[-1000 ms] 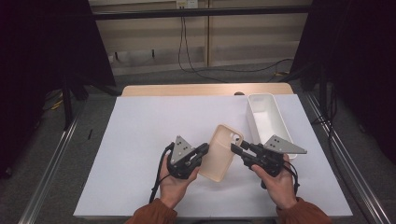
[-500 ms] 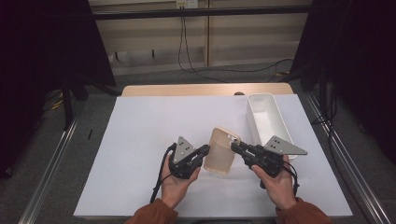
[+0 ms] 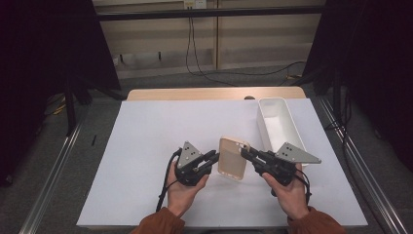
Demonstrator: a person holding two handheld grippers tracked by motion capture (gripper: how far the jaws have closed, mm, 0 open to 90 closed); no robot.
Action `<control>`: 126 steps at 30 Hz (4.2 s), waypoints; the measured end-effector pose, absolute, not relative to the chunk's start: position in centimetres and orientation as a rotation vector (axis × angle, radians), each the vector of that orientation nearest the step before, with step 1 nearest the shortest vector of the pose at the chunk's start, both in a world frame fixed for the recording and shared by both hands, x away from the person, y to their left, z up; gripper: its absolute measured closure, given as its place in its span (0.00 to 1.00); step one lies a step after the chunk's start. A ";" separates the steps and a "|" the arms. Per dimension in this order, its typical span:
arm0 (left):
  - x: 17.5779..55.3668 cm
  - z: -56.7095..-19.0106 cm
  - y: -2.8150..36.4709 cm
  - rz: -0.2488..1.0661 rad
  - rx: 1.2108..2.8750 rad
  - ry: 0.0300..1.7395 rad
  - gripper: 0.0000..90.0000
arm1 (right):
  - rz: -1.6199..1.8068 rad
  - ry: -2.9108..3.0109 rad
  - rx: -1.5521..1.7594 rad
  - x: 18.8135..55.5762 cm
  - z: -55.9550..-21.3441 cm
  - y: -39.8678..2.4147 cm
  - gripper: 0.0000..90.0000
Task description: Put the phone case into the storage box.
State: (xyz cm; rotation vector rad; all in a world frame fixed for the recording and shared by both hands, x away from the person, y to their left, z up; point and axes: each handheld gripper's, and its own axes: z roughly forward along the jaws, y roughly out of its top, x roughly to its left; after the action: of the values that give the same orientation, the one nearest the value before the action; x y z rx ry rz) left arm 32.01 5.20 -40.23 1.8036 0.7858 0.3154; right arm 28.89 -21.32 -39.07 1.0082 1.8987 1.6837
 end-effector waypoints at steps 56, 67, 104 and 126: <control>31.9 -41.0 13.5 0.420 1.715 0.843 0.04 | 1.707 1.799 0.974 29.3 -37.2 -24.4 0.90; 31.3 -40.8 15.7 0.470 1.691 0.862 0.03 | 1.696 1.791 0.970 29.4 -36.8 -25.1 0.90; 29.8 -42.3 19.6 0.546 1.641 0.950 0.04 | 1.674 1.730 0.985 31.3 -34.8 -27.6 0.90; 28.8 -42.2 21.1 0.561 1.634 0.958 0.03 | 1.656 1.665 0.971 32.9 -31.8 -30.3 0.90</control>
State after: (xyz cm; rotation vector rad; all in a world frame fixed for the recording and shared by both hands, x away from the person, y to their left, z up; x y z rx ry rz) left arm 28.81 21.07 -42.24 1.6336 0.9579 0.5607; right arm 32.94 -30.29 -31.81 0.9712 1.6649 1.6558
